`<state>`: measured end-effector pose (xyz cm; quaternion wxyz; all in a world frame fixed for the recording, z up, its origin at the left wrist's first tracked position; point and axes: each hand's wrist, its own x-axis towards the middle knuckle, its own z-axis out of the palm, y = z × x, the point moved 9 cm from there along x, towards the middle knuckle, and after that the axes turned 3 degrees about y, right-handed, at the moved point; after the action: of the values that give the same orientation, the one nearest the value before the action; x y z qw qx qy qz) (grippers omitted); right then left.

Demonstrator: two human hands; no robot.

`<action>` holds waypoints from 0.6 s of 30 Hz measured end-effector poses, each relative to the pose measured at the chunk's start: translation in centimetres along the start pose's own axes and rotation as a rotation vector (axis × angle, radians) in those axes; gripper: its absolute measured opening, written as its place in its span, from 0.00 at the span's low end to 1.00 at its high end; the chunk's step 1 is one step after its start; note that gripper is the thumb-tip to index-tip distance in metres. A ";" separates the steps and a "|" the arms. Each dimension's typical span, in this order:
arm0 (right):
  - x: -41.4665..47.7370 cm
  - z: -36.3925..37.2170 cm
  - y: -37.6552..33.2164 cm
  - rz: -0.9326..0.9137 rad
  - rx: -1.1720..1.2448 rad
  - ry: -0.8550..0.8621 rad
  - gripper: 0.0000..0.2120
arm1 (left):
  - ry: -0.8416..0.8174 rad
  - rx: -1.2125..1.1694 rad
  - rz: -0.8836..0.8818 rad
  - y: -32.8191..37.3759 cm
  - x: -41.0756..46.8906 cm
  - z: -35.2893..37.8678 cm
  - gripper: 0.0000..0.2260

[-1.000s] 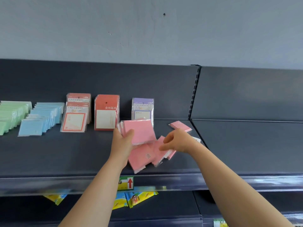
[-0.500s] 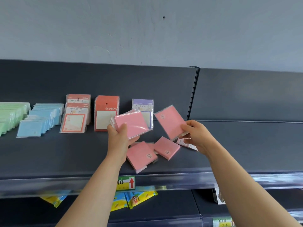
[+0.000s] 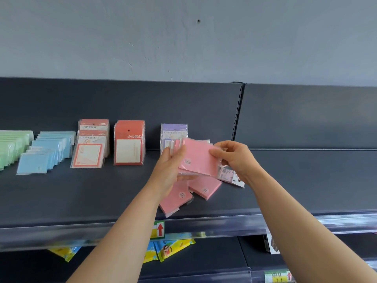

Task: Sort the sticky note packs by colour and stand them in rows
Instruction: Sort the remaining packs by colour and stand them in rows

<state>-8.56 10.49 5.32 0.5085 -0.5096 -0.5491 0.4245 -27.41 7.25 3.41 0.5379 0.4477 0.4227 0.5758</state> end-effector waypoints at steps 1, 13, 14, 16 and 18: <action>0.2 -0.1 -0.1 -0.008 0.007 0.004 0.08 | -0.006 0.036 0.000 -0.1 0.2 0.3 0.13; 5.3 -4.6 5.3 0.052 -0.658 -0.081 0.18 | 0.335 0.139 0.101 0.7 5.0 -1.4 0.11; 5.7 -4.0 5.4 0.031 -0.680 -0.120 0.19 | 0.344 0.130 0.104 0.7 5.3 -1.2 0.10; 6.4 -2.8 5.6 -0.002 -0.732 -0.193 0.20 | 0.351 0.116 0.099 0.7 5.8 -0.7 0.10; 6.9 -1.8 6.0 -0.021 -0.828 -0.280 0.20 | 0.346 0.114 0.091 0.6 6.3 -0.4 0.10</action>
<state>-5.75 17.94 0.50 0.1863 -0.6025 -0.7417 0.2286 -28.06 13.50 4.24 0.4041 0.3904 0.5201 0.6432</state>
